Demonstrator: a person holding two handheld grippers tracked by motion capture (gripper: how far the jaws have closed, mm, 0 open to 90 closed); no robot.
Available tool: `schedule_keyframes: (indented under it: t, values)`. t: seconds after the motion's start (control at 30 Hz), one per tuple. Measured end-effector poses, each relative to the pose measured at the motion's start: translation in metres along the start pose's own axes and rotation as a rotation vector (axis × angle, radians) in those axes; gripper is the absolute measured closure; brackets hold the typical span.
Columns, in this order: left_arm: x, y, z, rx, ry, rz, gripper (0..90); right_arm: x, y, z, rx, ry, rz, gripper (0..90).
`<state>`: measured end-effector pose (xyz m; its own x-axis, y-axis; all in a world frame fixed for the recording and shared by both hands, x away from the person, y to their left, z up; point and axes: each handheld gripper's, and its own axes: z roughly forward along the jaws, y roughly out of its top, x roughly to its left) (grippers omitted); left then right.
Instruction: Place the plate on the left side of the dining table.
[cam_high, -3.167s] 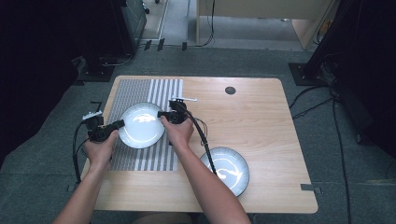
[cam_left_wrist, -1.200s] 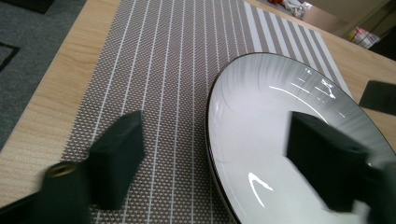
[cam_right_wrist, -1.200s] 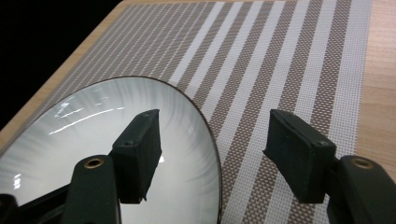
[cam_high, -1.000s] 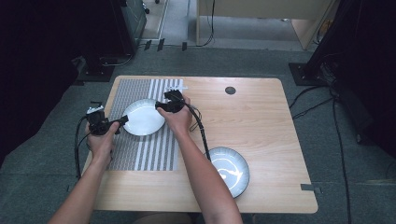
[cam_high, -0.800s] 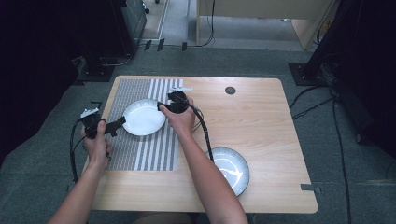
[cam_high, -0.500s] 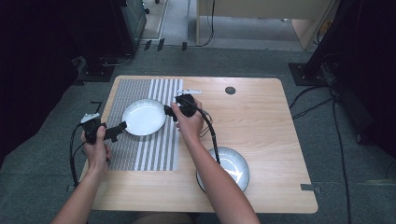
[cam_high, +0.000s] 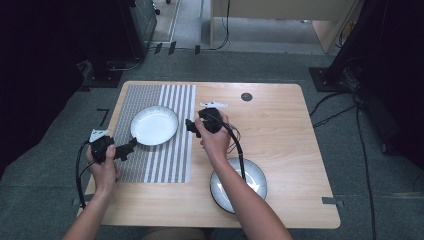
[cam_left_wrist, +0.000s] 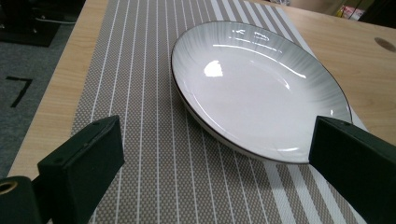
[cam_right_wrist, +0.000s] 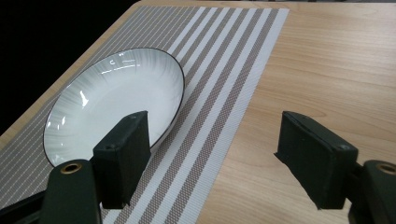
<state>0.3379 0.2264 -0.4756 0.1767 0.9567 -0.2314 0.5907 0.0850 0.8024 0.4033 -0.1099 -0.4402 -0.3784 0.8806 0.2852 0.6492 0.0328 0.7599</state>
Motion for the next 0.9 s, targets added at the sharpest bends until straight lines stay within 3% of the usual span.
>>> schedule_keyframes:
  t: [0.23,0.43,0.9]
  values:
    - [-0.005,-0.013,-0.011,0.011,0.001,0.032,2.9,-0.009,-0.007,-0.020,-0.008,0.002,-0.013,24.5]
    - [-0.008,-0.027,-0.023,0.022,-0.006,0.058,2.9,-0.026,-0.016,-0.042,-0.024,-0.020,-0.023,24.3]
    - [-0.004,-0.052,-0.039,0.047,-0.012,0.066,2.9,-0.063,-0.038,-0.081,-0.052,-0.068,-0.005,24.0]
